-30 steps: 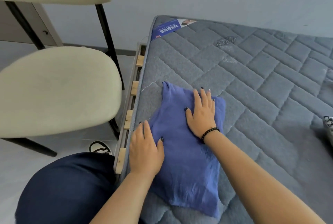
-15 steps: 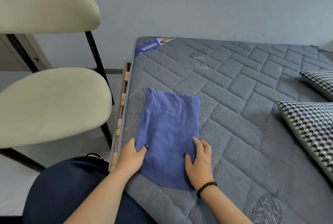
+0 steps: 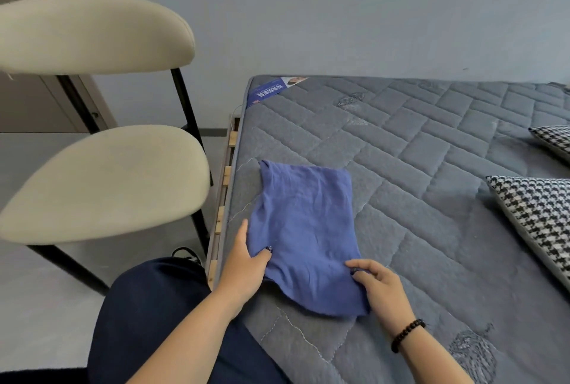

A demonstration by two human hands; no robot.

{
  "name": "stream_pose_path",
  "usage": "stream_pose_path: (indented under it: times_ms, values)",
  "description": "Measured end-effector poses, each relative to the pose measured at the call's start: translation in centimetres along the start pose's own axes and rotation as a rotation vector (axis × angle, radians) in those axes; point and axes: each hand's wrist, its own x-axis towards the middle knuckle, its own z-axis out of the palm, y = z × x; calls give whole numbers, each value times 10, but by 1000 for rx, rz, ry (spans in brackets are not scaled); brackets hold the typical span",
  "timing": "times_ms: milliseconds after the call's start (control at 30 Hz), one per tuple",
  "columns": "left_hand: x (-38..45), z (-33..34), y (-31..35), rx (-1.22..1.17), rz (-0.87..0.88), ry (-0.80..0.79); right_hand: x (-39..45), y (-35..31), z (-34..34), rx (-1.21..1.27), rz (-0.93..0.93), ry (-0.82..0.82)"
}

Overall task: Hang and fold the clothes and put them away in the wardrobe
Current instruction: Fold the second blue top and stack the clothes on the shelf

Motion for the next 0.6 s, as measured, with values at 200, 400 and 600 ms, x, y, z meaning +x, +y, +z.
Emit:
stream_pose_path:
  times_ms: [200, 400, 600]
  values:
    - [24, 1, 33, -80, -20, 29, 28, -49, -13, 125, -48, -98]
    - [77, -3, 78, -411, -175, -43, 75, -99, -12, 368, 153, -303]
    - [152, 9, 103, -475, -236, -110, 149, -111, 14, 488, 273, -152]
